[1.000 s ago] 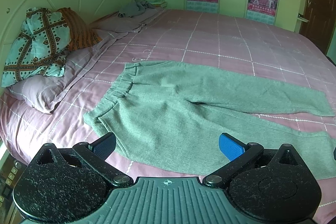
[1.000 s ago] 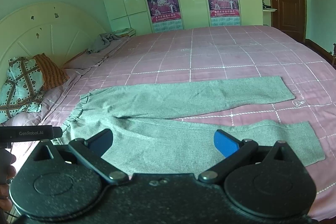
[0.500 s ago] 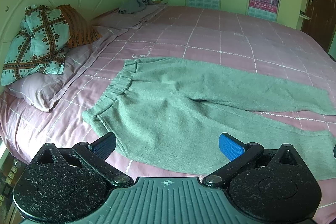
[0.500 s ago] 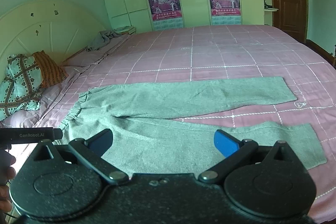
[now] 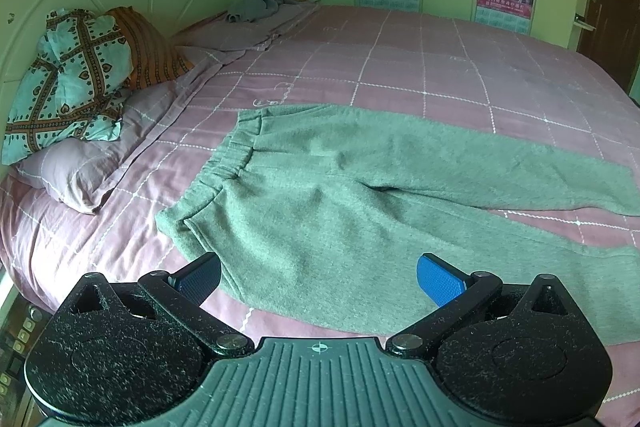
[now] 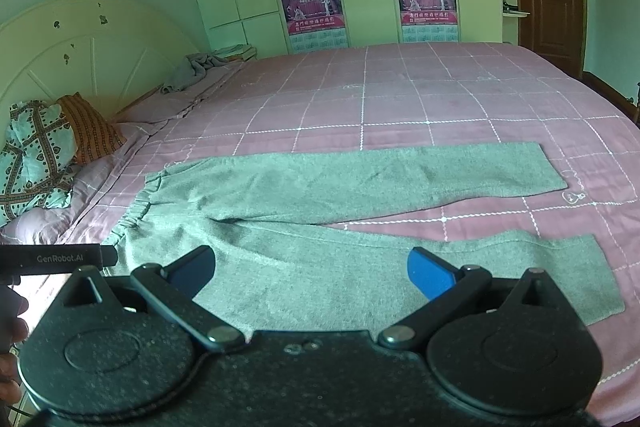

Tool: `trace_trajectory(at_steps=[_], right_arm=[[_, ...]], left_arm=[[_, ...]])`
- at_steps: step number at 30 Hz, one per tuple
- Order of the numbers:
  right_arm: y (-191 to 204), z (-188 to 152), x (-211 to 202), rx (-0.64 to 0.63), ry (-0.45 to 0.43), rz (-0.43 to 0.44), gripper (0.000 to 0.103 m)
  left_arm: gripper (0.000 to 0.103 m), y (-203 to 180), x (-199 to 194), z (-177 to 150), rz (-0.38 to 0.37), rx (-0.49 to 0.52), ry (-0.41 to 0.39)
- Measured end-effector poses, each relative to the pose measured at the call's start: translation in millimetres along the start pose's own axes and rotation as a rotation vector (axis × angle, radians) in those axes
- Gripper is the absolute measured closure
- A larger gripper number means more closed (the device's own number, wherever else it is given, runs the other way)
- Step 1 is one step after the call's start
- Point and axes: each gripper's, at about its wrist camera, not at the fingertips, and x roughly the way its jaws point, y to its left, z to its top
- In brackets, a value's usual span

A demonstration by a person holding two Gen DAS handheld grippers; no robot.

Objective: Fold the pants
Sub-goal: 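Move both tools down toward the elastic waistband of the sweatpants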

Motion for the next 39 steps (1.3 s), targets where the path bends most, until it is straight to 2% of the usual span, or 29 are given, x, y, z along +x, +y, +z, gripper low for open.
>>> trace_trajectory(at_steps=[7,16,31,39], right_arm=[[-4,2,8,0.012,0.033,-0.007,0.0],[0,9,29,-0.011,0.092,-0.086,0.0],[-10,18,45,0.004,0.089,-0.118,0.0],[-9,25,58,-0.005,0.094,-0.102,0.0]], left_arm=[[0.0,4,13,3,0.007,0.0,0.027],[0.0,9,33,3,0.009,-0.025,0.064],[0.0,12,59,7,0.029,-0.027,0.097],[0.0,14,81,15,0.038,-0.015,0.114]])
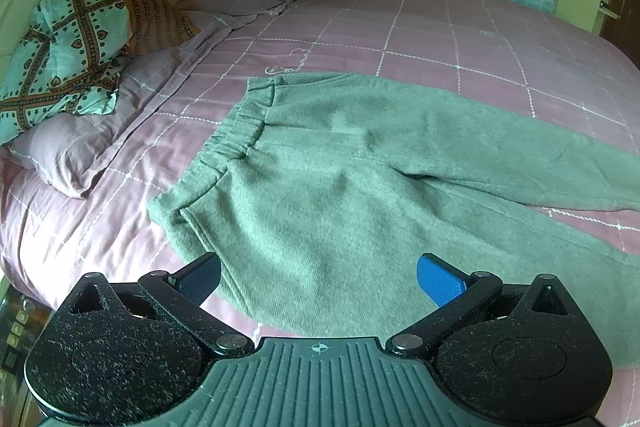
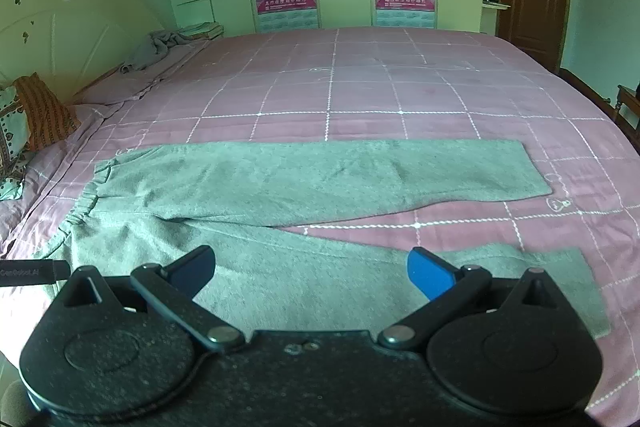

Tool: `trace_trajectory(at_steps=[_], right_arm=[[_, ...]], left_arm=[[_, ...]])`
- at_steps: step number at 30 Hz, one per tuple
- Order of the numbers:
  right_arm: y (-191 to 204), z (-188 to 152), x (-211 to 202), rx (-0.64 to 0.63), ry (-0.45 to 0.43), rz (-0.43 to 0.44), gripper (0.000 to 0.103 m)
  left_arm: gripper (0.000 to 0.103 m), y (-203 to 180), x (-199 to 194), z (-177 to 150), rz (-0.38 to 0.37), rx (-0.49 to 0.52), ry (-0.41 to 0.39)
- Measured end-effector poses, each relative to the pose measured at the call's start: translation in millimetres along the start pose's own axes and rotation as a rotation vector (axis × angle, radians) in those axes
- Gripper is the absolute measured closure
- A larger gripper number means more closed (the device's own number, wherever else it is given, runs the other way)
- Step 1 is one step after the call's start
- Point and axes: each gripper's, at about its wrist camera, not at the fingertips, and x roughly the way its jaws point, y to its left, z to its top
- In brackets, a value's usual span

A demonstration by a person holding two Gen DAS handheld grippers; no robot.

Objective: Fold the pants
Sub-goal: 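Move both tools down toward the elastic waistband of the sweatpants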

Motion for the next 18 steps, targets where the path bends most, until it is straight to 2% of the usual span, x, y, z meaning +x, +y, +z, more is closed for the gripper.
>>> trace_trajectory(at_steps=[5,10,18], right_arm=[[6,8,13,-0.014,-0.008,0.019,0.0],[14,17,33,-0.034,-0.01,0.042,0.0],[30,32,74,-0.055,0.013,0.095,0.0]], left_arm=[[0.0,3,23,14,0.033,0.001,0.024],[0.0,14,56,34,0.011,-0.038,0.075],[0.0,23,107,74,0.058,-0.023,0.021]])
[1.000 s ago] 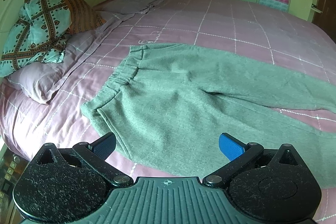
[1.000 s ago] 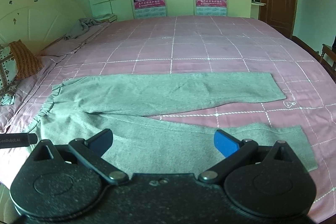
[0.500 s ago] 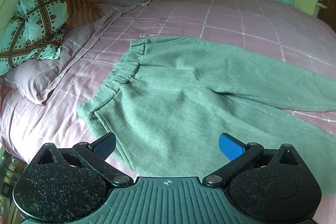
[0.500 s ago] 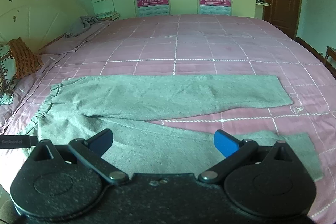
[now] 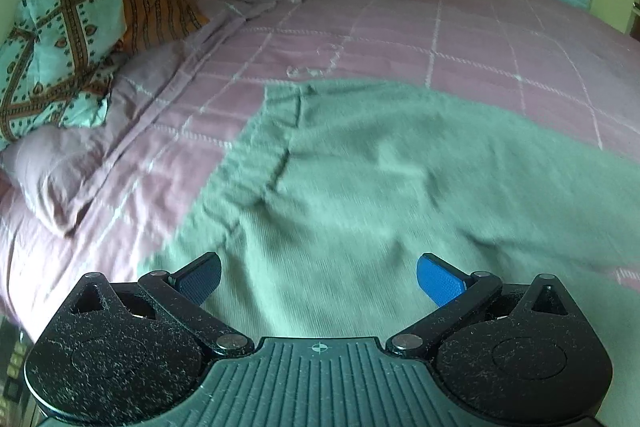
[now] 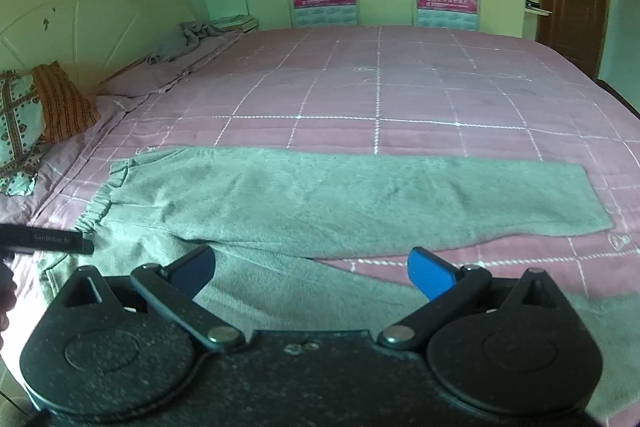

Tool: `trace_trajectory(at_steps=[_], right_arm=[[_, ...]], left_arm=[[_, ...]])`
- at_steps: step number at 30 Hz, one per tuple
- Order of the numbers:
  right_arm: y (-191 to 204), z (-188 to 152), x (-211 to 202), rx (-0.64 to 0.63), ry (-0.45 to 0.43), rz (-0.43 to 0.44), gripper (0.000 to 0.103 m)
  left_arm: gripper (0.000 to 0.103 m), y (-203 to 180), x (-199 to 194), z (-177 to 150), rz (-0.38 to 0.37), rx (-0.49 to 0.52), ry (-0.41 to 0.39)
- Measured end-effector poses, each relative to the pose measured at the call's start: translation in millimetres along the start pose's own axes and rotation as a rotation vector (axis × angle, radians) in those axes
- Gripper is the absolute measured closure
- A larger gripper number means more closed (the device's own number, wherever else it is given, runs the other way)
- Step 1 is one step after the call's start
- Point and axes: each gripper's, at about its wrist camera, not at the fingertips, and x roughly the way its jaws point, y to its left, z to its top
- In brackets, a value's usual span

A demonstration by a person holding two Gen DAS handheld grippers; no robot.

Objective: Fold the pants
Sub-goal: 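Move both tools down toward the elastic waistband of the sweatpants, then close the left tool on the waistband while the right tool grasps the other waistband edge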

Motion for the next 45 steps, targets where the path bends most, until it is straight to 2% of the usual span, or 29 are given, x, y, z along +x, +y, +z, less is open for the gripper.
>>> trace_trajectory(at_steps=[2,6,10,16,20,29,32,35,36,37,39,40,41,44,45], right_arm=[[3,3,11,-0.011,0.002,0.013,0.0],[11,14,37,-0.037,0.013,0.044,0.0],[21,23,64,-0.061,0.022,0.069,0.0],[42,36,104,-0.123,0.026,0.106,0.0],[48,46,136,-0.111,0.035,0.154,0.001],[68,64,204,-0.221,0.043,0.204,0.003],[73,68,227,-0.238,0.044,0.219,0.004],[77,76,253,-0.25,0.059,0.242,0.009],[78,79,261,-0.248,0.066,0.25,0.017],[78,82,269,-0.245,0.076,0.267,0.028],[81,86,286,-0.251,0.116,0.283,0.032],[83,88,295,-0.269,0.134,0.282,0.032],[86,89,300,-0.29,0.142,0.282,0.032],[95,90,312,-0.364,0.151,0.294,0.027],[98,90,316,-0.386,0.15,0.287,0.027]], left_arm=[[0.0,1,15,12,0.035,0.016,-0.018],[0.0,4,48,33,0.052,0.062,0.029],[0.0,5,72,48,0.094,0.087,0.039],[0.0,17,108,72,0.089,0.044,0.047],[0.0,30,131,86,0.107,-0.01,0.033],[0.0,51,184,109,0.17,0.005,0.061],[0.0,59,200,114,0.167,-0.007,0.067],[0.0,60,211,116,0.151,-0.003,0.056],[0.0,60,215,118,0.151,0.004,0.056],[0.0,59,217,120,0.145,0.012,0.054],[0.001,58,222,123,0.131,0.025,0.06],[0.008,58,224,124,0.116,0.03,0.06],[0.02,60,224,124,0.079,0.024,0.061],[0.039,64,223,124,0.001,-0.014,0.069],[0.042,62,223,125,-0.007,-0.005,0.069]])
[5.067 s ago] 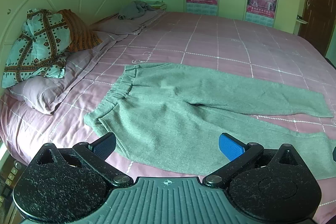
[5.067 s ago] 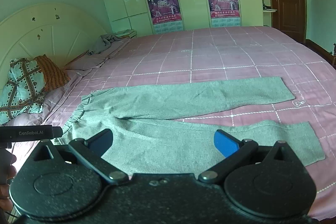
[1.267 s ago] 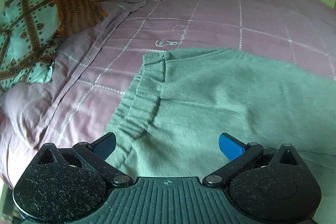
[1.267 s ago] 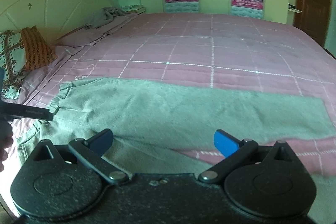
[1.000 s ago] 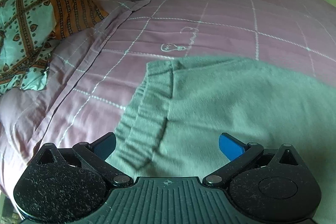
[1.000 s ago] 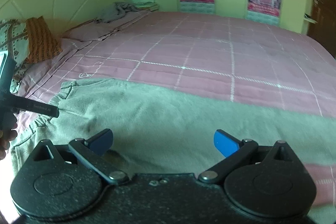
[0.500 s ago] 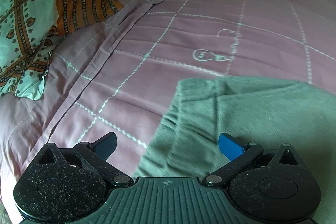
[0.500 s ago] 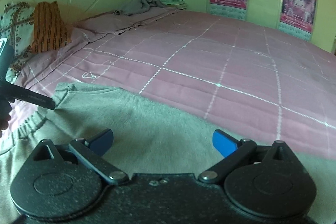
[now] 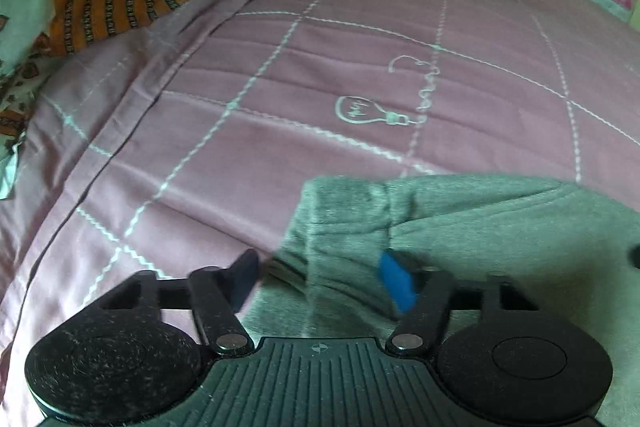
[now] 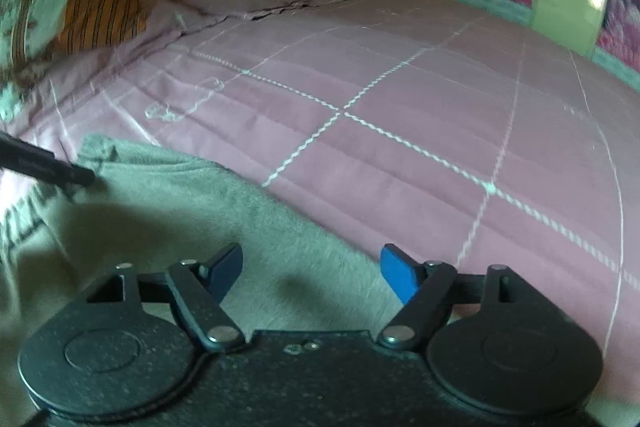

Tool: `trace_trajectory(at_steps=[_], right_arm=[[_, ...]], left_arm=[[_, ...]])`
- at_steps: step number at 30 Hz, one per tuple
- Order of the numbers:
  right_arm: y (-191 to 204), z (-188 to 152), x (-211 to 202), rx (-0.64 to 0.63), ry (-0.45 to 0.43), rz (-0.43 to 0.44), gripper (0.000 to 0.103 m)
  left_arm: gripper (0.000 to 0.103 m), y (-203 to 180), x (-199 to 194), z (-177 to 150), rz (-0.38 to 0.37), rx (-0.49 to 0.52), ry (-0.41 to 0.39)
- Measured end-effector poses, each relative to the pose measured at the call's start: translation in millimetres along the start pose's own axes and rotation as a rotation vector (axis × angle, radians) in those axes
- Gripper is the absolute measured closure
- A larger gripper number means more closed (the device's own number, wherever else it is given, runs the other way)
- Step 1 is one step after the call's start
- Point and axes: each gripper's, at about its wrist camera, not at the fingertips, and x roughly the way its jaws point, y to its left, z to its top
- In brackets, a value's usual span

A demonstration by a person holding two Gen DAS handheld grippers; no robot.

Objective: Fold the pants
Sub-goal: 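Close the left tool on the waistband while the right tool grasps the other waistband edge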

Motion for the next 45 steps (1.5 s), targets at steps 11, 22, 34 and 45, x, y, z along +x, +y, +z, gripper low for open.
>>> trace_trajectory(at_steps=[11,22,34,45], right_arm=[[-1,3,-5,-0.014,0.029,0.074,0.095],[78,-55,-170,-0.099,-0.07,0.169,0.097],[128,-156,-188,0.121,0.08,0.19,0.08],[100,-175,-190,0.391,0.114,0.154,0.075]], left_arm=[[0.103,8,-21,-6,0.047,0.004,-0.042],[0.103,62,-132,-74,-0.053,-0.078,-0.045],[0.101,114,-198,-174,-0.173,-0.266,0.083],[0.016,83,-181,-197,-0.342,-0.461,0.116]])
